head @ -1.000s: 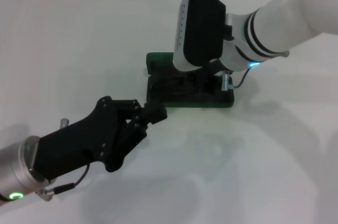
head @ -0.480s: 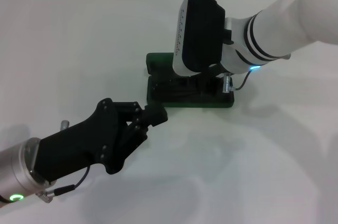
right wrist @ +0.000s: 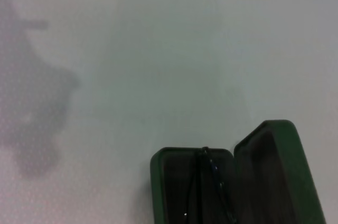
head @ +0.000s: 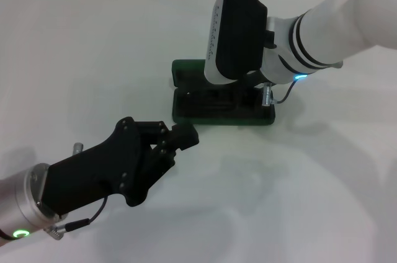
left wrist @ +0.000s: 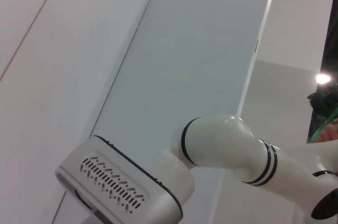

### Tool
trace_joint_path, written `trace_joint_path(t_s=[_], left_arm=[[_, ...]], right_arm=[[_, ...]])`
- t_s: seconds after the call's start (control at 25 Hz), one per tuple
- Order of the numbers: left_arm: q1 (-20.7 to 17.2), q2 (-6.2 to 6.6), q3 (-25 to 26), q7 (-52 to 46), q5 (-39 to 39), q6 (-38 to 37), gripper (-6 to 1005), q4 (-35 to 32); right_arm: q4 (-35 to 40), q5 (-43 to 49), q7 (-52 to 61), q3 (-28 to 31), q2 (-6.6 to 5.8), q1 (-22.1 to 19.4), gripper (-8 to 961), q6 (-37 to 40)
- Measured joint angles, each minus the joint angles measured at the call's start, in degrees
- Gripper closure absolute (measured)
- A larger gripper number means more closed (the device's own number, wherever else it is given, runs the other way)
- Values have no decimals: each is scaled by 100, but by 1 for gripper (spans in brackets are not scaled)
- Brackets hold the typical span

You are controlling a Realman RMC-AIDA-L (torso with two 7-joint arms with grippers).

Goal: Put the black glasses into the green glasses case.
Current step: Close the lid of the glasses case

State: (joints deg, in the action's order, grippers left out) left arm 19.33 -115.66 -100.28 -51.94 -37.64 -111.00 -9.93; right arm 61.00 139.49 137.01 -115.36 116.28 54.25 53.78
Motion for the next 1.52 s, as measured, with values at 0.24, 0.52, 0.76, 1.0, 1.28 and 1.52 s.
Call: trace_joint_path(t_s=[0.24, 0.52, 0.76, 1.0, 1.28, 1.52], left_arm=[[0, 0, 0, 0, 40, -3, 985, 43], [1, 10, 0, 0, 46, -9, 985, 45], [16, 23, 0, -4, 47, -32, 985, 31], [45, 45, 1, -1, 64, -73, 984, -1], [160, 226, 194, -128, 239, -211, 978, -19], [467, 538, 619, -183, 226, -173, 974, -71]], right_arm=[[46, 24, 1, 7, 0, -46, 869, 4], [294, 34, 1, 23, -1, -192, 842, 21], [616, 36, 1, 52, -1, -411, 841, 236], [1054, 21, 0, 181, 0, -787, 841, 384], [2082, -469, -79, 678, -32, -1796, 840, 501], [2456, -3320, -1466, 2523, -16, -2989, 840, 1500]])
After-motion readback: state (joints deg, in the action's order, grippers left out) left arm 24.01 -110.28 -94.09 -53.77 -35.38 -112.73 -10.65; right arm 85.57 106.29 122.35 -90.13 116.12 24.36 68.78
